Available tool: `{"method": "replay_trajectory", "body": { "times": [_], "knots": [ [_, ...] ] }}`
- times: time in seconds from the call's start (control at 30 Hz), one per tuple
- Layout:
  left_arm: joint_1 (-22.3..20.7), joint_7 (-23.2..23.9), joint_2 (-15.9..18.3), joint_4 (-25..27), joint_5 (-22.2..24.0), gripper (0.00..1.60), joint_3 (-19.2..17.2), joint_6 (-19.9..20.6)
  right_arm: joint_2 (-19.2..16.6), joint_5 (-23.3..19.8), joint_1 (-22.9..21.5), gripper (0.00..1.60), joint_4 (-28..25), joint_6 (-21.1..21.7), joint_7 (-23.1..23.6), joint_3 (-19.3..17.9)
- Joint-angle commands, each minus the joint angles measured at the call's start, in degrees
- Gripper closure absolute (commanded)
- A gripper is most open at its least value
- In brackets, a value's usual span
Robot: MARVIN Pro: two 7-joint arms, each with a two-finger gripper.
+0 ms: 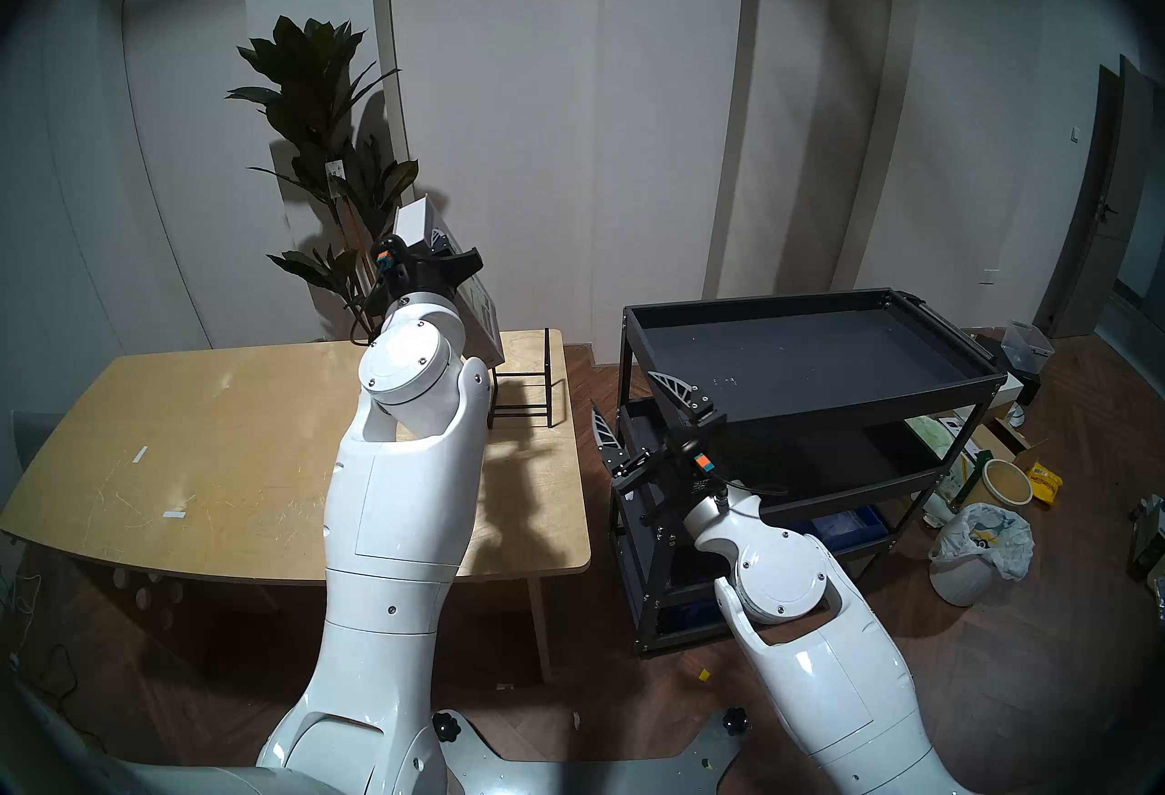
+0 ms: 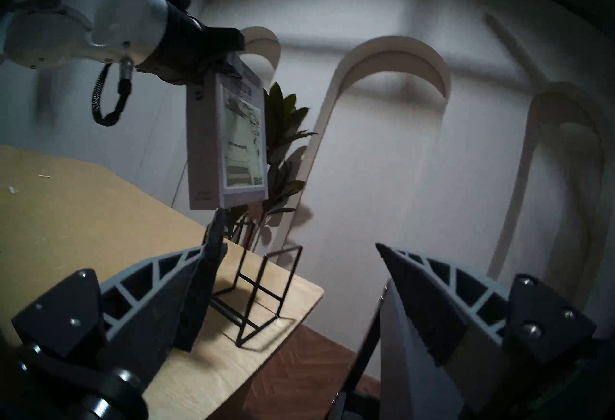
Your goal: Transfer books between table and cart
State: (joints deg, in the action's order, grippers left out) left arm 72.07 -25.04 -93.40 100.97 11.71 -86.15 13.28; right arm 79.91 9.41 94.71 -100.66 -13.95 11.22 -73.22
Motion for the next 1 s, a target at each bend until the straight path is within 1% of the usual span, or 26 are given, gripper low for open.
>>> {"method": "replay_trajectory", "body": {
  "times": [0.0,0.03,0.07,0.13,0.17,0.23,0.27,0.3,0.33,0.4,0.53,0.7,0.73,0.77,0.8,0.83,0.9,0.97],
  "knots": [
    [-1.43,-3.01,-1.72,3.66,-0.57,1.6,0.14,2.95,3.48,-0.69,-6.19,0.0,1.76,-3.1,0.42,2.43],
    [-1.47,-3.41,-1.91,3.98,-0.45,1.6,0.06,3.49,3.79,-1.21,-6.72,0.0,2.4,-3.49,0.64,2.53],
    [-1.63,-3.75,-2.03,4.31,-0.29,1.6,-0.05,4.09,3.81,-2.68,-7.29,0.0,3.14,-4.0,1.7,2.53],
    [-2.02,-4.21,-2.17,4.86,0.06,1.6,-0.23,5.46,3.49,-3.34,-8.2,0.0,4.41,-4.97,2.73,2.54],
    [-2.5,-4.57,-2.34,5.2,0.45,1.6,-0.47,6.65,2.84,-5.45,-9.02,0.0,5.79,-6.17,5.07,2.77],
    [-2.72,-4.76,-2.51,5.38,0.7,1.6,-0.64,7.26,2.54,-5.51,-9.33,0.0,6.43,-6.97,5.53,2.92],
    [-2.96,-4.82,-2.55,5.6,0.94,1.6,-0.78,8.09,1.96,-4.41,-9.92,0.0,7.4,-8.47,5.95,3.5],
    [-3.15,-4.96,-2.62,5.75,1.08,1.6,-0.88,8.71,1.76,-4.24,-10.27,0.0,8.16,-9.07,6.58,3.93],
    [-3.35,-4.99,-2.7,5.93,1.29,1.6,-0.97,9.29,1.7,-3.12,-10.69,0.0,9.15,-10.08,6.63,4.55],
    [-3.71,-5.35,-2.74,6.31,1.32,1.6,-0.87,10.28,1.77,-2.35,-11.65,0.0,11.19,-11.86,7.67,5.65],
    [-4.04,-6.08,-2.94,7.12,1.39,1.6,-0.38,11.61,3.11,-1.9,-13.23,0.0,14.24,-14.95,8.4,7.27],
    [-3.41,-6.86,-2.75,7.77,1.06,1.6,0.4,11.78,4.16,-1.6,-15.51,0.0,17.81,-18.91,9.02,8.32],
    [-3.16,-7.09,-2.15,7.88,0.39,1.6,0.73,11.64,4.18,-1.58,-16.15,0.0,19.14,-20.33,9.23,8.48],
    [-2.86,-7.08,-2.35,8.13,0.76,1.6,0.56,11.41,4.42,-1.51,-16.58,0.0,20.35,-21.36,9.13,8.47],
    [-2.53,-7.0,-2.28,8.52,0.89,1.6,0.61,11.88,4.33,-0.38,-17.23,0.0,21.26,-21.35,8.83,8.72],
    [-2.32,-7.2,-2.26,8.79,0.78,1.6,0.74,12.18,4.53,0.11,-17.85,0.0,22.67,-22.41,8.7,8.84],
    [-1.84,-7.81,-2.14,9.19,-0.09,1.6,1.52,12.09,5.74,0.05,-19.06,0.0,26.03,-24.34,8.38,8.9],
    [-1.47,-8.58,-2.53,9.61,-0.48,1.6,2.1,12.1,6.85,0.43,-20.25,0.0,28.64,-25.07,7.86,9.01]
  ]
}}
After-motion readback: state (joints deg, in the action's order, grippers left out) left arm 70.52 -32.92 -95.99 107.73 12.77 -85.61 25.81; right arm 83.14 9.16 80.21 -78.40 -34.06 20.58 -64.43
